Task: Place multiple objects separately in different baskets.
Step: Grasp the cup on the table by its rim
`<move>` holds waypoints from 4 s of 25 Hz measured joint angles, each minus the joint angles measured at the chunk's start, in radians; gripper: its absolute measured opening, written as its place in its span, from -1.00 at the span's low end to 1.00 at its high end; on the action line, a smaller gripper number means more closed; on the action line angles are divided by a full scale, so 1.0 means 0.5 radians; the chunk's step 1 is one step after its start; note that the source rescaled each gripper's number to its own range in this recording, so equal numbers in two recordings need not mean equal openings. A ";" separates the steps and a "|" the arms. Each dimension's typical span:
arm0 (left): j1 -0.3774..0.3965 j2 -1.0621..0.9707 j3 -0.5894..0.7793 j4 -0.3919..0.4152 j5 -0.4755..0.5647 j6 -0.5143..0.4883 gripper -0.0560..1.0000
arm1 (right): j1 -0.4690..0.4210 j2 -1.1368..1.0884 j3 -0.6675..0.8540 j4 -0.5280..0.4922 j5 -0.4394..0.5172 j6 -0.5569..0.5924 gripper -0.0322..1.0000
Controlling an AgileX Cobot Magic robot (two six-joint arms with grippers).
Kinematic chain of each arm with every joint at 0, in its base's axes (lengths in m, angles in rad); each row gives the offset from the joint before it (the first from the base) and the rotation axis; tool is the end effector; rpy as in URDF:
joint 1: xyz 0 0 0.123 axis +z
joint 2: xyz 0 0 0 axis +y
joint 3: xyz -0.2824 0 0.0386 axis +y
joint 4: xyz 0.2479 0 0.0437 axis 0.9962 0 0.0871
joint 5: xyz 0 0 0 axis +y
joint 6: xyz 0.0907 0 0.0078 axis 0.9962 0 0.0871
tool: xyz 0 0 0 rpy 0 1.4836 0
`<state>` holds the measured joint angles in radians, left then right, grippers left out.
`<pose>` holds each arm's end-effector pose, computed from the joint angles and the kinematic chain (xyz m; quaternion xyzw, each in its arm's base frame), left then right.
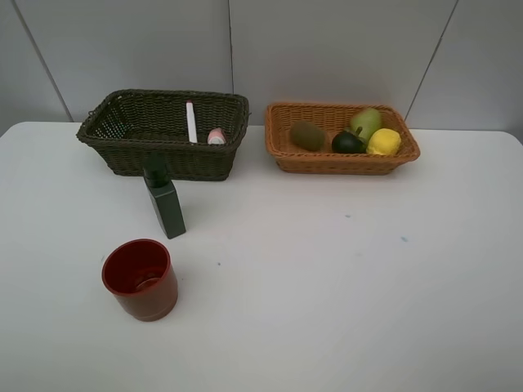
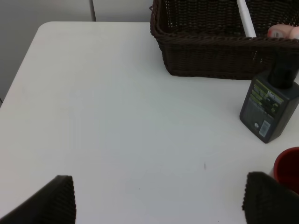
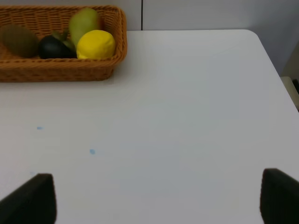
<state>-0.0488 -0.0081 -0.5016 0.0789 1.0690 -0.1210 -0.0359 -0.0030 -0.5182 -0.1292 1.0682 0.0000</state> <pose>-0.0064 0.0066 0.2771 -0.0326 0.8516 -0.0050 0.5232 -0.0085 -0.0100 0.2821 0.0186 0.8477 -0.0739 0.5250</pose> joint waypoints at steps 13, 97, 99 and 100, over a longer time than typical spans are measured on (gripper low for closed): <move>0.000 0.000 0.000 0.021 0.000 0.000 0.87 | 0.000 0.000 0.000 0.000 0.000 0.000 0.88; -0.695 2.957 -0.471 -0.530 -0.664 1.281 0.87 | 0.000 0.000 0.000 0.000 -0.005 0.000 0.88; -0.695 2.984 -0.471 -0.528 -0.687 1.306 0.87 | 0.000 0.000 0.000 0.000 -0.005 0.000 0.88; -0.695 3.001 -0.471 -0.528 -0.696 1.315 0.87 | 0.000 0.000 0.000 0.000 -0.005 0.000 0.88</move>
<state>-0.3964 1.4926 -0.7369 -0.1853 0.7210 0.5364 -0.0359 -0.0030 -0.5182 -0.1292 1.0655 0.0000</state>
